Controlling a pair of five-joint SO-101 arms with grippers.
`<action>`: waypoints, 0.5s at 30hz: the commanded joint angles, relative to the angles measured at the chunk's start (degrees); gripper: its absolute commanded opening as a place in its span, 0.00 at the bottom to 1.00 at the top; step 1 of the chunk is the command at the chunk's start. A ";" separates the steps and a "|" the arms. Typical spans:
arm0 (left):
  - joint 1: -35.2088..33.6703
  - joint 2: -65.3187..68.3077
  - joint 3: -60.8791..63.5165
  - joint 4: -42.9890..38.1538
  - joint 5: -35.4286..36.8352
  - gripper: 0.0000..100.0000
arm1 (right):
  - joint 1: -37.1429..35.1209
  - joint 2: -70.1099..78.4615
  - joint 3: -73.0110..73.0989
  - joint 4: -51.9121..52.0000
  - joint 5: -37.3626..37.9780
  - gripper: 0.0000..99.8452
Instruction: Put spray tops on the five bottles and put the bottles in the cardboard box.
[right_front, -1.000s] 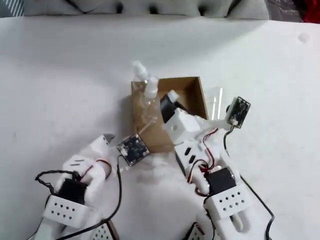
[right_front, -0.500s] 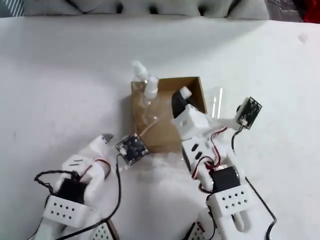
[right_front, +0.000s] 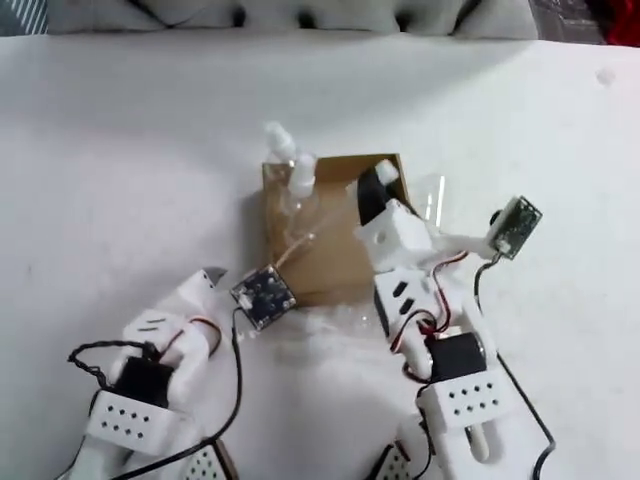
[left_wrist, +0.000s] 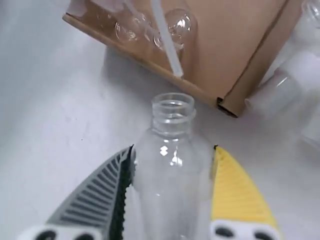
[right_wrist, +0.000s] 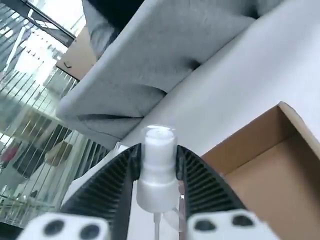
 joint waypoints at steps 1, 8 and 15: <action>-0.13 -2.24 -2.02 -1.93 1.67 0.02 | 0.84 -1.19 -0.09 -1.45 -0.44 0.02; 2.86 -12.35 -0.97 3.78 10.02 0.02 | 1.27 -4.79 0.26 -1.10 -0.44 0.02; 6.20 -27.12 3.60 10.29 10.02 0.02 | -0.66 -16.75 5.27 -1.01 0.09 0.02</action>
